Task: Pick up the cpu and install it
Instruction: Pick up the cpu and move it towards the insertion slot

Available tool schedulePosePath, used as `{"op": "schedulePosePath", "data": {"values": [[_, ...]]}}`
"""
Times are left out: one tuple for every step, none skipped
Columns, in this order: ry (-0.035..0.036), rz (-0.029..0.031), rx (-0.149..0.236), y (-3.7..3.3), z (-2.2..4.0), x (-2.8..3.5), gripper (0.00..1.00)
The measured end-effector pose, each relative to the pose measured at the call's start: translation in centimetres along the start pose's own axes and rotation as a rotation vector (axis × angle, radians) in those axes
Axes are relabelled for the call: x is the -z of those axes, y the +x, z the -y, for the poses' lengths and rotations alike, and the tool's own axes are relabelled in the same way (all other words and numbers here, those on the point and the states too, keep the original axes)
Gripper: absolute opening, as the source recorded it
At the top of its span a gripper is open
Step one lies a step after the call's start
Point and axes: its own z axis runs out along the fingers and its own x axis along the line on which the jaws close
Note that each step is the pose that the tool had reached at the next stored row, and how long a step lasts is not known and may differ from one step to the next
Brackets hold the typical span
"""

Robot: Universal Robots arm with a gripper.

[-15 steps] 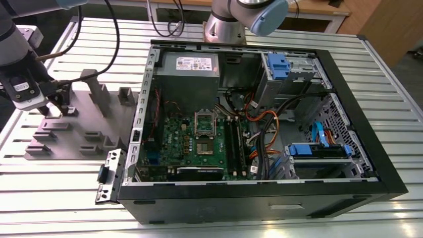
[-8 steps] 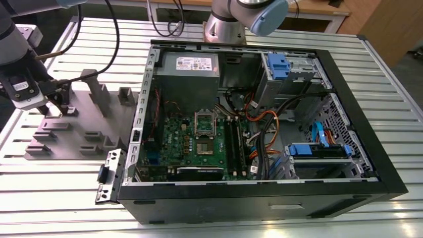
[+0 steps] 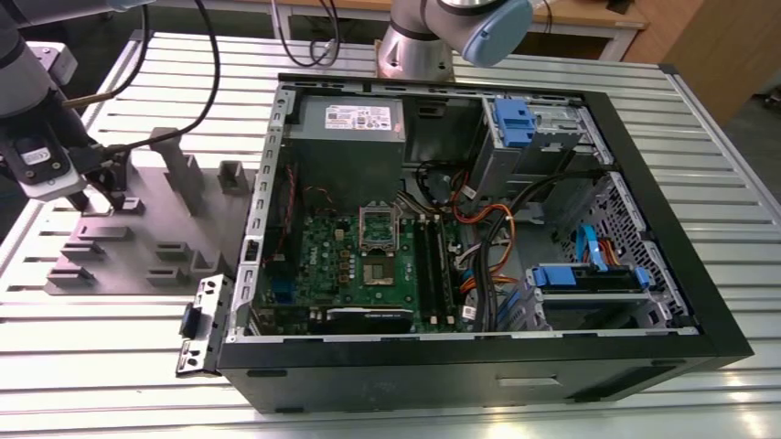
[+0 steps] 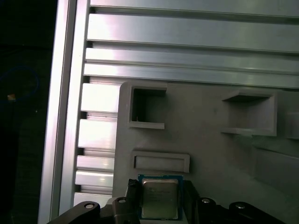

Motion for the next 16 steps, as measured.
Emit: {"op": "schedulePosePath", "data": {"values": [[0.0000, 0.0000, 0.000, 0.00, -0.01, 0.16, 0.47], [0.0000, 0.0000, 0.000, 0.00, -0.01, 0.16, 0.47], [0.0000, 0.0000, 0.000, 0.00, -0.01, 0.18, 0.47], [0.0001, -0.0002, 0.000, 0.01, -0.01, 0.22, 0.47], [0.0003, -0.0005, 0.000, 0.01, -0.01, 0.28, 0.47], [0.0002, -0.0003, 0.000, 0.01, -0.02, 0.33, 0.47], [0.0000, -0.0001, 0.000, 0.01, -0.02, 0.39, 0.47], [0.0001, -0.0001, 0.000, 0.01, -0.03, 0.46, 0.47], [0.0000, 0.0000, 0.000, 0.01, -0.03, 0.51, 0.47], [-0.0001, 0.0002, 0.000, 0.01, -0.03, 0.54, 0.47], [-0.0001, 0.0003, 0.000, 0.01, -0.03, 0.55, 0.47], [0.0000, 0.0001, 0.000, 0.01, -0.03, 0.59, 0.47], [0.0000, 0.0000, 0.000, 0.01, -0.03, 0.60, 0.47], [0.0000, 0.0000, 0.000, 0.01, -0.03, 0.61, 0.47], [-0.0001, 0.0001, 0.000, 0.01, -0.03, 0.61, 0.47], [0.0000, 0.0000, 0.000, 0.01, -0.04, 0.62, 0.47]]}}
